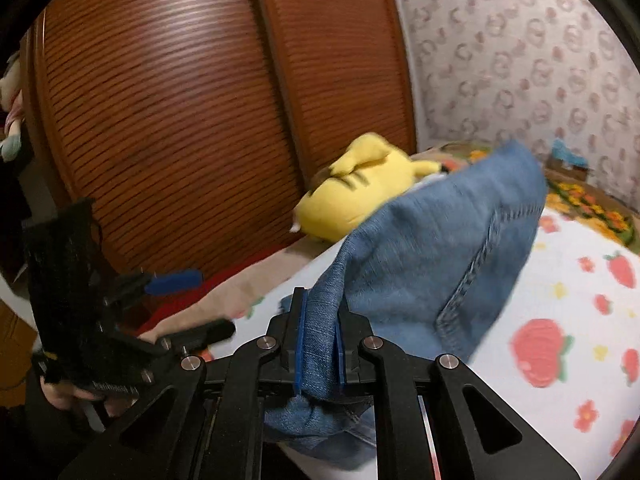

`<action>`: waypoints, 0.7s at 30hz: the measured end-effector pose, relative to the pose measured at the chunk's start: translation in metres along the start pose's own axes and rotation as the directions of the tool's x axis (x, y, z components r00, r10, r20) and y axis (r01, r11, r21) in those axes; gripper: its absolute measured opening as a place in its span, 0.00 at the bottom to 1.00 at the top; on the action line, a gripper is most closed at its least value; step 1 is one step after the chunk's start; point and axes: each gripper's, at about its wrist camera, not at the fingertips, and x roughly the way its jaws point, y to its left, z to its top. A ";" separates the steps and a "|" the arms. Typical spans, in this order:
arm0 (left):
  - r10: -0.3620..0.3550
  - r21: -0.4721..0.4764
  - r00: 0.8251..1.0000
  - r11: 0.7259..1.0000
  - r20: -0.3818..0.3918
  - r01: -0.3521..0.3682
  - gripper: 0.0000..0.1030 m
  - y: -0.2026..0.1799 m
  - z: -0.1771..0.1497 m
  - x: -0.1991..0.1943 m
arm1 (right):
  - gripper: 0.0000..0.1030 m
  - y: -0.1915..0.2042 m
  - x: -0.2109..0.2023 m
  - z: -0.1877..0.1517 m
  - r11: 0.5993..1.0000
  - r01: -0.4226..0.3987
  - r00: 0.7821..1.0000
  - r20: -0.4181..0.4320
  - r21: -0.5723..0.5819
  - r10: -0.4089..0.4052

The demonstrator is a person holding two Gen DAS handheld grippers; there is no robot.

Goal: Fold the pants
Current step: 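Grasp the jeans edge with the right gripper and fold it over lengthwise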

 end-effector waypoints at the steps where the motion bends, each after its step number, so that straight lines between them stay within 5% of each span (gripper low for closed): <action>1: 0.009 -0.008 1.000 1.000 0.003 -0.009 0.85 0.005 0.000 -0.002 | 0.11 0.002 0.007 -0.002 1.000 -0.012 1.000 -0.015 -0.001 0.012; 9: 0.048 -0.040 0.999 0.998 0.019 -0.047 0.85 0.024 0.002 -0.005 | 0.12 0.001 0.054 -0.021 0.998 -0.066 0.990 -0.124 0.023 0.068; 11: 0.044 -0.035 0.999 0.998 0.020 -0.044 0.85 0.021 0.003 -0.004 | 0.20 -0.001 0.051 -0.017 0.997 -0.068 0.990 -0.122 0.030 0.071; 15: 0.032 -0.019 0.999 0.999 0.024 -0.031 0.85 0.016 0.005 -0.003 | 0.42 0.004 0.032 -0.007 1.000 -0.022 0.995 -0.098 0.011 0.023; 21: -0.010 0.022 1.000 1.000 0.030 0.009 0.85 -0.008 0.014 0.000 | 0.48 -0.004 -0.002 -0.001 0.988 0.142 0.989 -0.027 -0.058 -0.144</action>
